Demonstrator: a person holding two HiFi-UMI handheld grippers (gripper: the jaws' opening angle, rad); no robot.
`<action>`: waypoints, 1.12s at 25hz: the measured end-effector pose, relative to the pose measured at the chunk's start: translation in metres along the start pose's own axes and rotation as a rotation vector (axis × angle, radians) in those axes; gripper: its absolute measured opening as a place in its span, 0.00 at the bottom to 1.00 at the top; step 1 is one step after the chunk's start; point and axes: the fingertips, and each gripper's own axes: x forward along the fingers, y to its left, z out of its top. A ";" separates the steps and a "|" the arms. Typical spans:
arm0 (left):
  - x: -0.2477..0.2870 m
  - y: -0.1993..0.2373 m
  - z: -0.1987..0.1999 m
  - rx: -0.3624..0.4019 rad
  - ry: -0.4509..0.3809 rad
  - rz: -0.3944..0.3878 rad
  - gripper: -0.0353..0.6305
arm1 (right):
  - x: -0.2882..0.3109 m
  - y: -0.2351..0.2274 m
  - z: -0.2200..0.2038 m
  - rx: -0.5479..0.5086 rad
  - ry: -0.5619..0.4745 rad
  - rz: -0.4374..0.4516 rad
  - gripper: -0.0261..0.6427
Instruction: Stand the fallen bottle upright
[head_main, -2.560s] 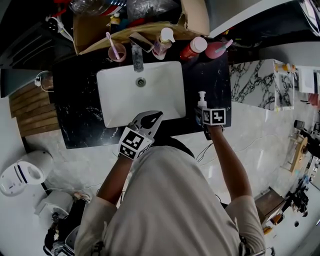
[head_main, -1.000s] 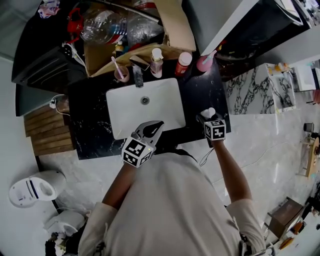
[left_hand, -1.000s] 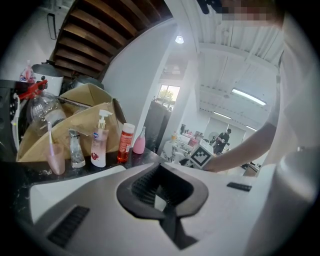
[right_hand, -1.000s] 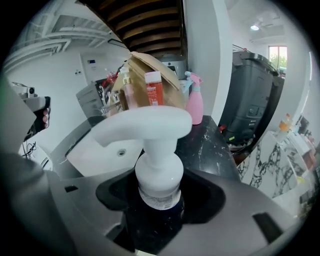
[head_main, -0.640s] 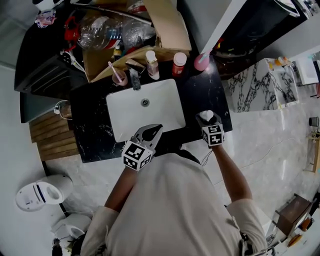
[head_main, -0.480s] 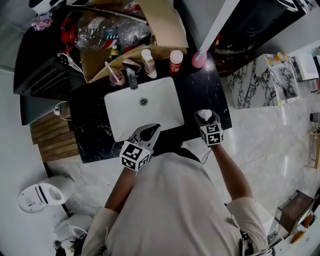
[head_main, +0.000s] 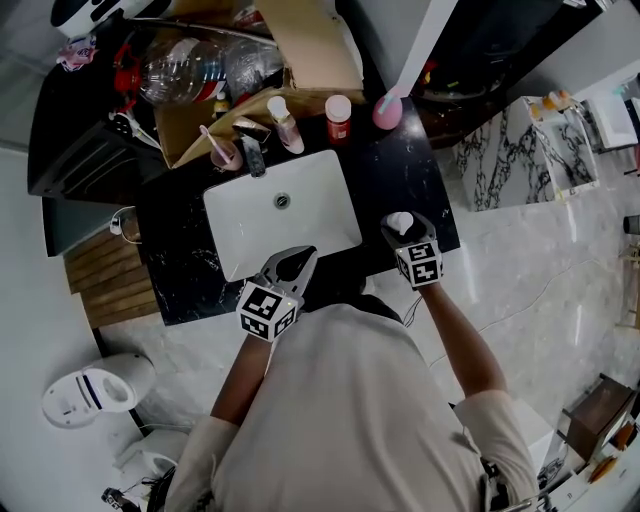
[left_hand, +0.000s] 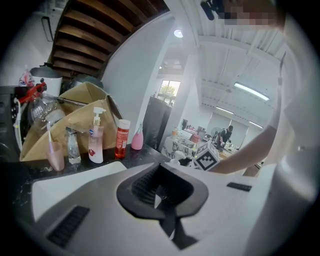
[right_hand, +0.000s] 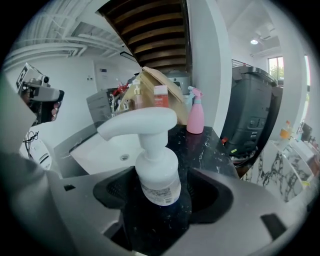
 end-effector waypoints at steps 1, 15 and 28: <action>0.001 -0.002 0.000 0.001 0.001 -0.001 0.06 | -0.004 0.000 0.000 0.005 -0.004 0.003 0.51; 0.025 -0.051 0.001 0.019 -0.019 -0.035 0.06 | -0.084 -0.002 0.015 0.035 -0.100 0.047 0.51; 0.035 -0.088 0.036 0.055 -0.086 -0.057 0.06 | -0.188 -0.016 0.039 0.065 -0.238 0.029 0.34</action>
